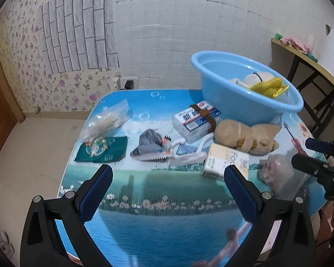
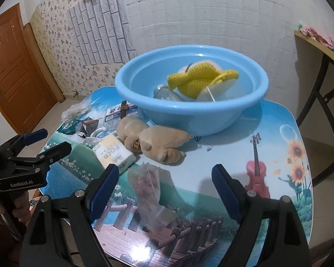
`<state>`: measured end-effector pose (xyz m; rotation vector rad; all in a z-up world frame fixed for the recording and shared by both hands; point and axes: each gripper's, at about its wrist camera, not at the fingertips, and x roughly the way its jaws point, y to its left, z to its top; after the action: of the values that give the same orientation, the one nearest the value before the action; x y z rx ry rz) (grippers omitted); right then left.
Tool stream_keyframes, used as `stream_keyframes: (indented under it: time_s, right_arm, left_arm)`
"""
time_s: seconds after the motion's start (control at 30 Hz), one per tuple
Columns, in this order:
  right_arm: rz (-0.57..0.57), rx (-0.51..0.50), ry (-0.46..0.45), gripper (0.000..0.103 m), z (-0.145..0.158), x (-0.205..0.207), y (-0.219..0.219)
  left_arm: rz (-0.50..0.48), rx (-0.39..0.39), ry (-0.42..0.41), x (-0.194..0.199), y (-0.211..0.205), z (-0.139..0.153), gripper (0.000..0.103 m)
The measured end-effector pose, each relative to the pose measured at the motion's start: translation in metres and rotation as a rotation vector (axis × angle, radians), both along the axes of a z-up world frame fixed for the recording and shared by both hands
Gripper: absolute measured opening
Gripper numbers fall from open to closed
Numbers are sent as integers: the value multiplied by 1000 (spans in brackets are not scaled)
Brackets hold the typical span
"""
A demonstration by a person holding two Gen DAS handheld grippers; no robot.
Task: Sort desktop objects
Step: 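Move the left tool to the ziplock bag while the right tool reaches the pink-item bag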
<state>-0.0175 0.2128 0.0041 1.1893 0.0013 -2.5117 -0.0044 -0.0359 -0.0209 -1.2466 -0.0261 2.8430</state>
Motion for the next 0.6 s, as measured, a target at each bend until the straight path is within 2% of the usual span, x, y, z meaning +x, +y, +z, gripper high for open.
stream_keyframes:
  time_s: [0.6]
  right_arm:
    - [21,-15,-35,86,-15,7,-6]
  left_arm:
    - [-15,-4,-33,4,-10,-18,100]
